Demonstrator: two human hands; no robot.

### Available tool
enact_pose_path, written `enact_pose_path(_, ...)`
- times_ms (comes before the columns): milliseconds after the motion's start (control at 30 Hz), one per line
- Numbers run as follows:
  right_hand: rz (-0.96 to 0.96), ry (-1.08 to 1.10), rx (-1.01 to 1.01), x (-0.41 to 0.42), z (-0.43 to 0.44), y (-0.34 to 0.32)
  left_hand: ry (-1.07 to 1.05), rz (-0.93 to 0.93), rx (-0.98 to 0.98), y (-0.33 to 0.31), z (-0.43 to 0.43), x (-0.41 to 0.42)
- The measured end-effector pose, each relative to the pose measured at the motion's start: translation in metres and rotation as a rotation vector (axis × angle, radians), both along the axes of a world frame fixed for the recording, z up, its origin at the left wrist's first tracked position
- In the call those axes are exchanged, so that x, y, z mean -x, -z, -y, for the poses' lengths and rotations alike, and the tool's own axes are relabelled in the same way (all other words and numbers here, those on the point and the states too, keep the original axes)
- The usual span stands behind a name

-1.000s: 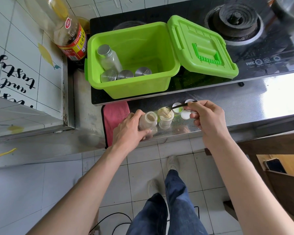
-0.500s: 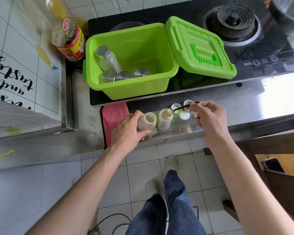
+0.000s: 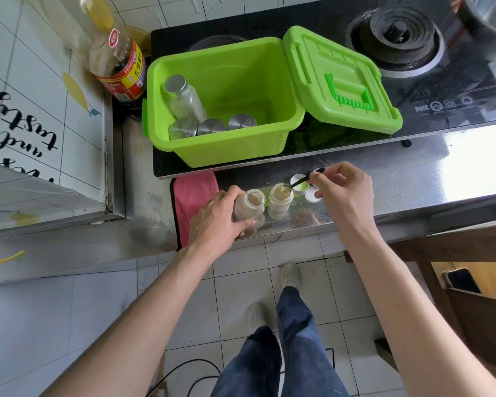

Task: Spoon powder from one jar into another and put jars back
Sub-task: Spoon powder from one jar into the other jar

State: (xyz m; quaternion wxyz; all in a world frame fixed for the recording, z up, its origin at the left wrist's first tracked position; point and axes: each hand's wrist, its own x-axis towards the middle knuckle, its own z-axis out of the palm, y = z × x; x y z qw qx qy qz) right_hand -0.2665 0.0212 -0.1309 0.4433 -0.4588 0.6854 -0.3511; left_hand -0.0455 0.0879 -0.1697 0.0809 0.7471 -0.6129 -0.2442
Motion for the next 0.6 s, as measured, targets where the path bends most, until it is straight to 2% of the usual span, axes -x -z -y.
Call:
enact_pose_path(367, -0.539, -0.41, 0.277, -0.017, -0.006, -0.013, -0.004, 0.022, -0.008, 0.0, 0.0, 0.001)
enact_pose_path(600, -0.609, -0.502, 0.366, -0.017, -0.009, -0.019, -0.001, 0.015, -0.005, 0.001, 0.0, -0.001)
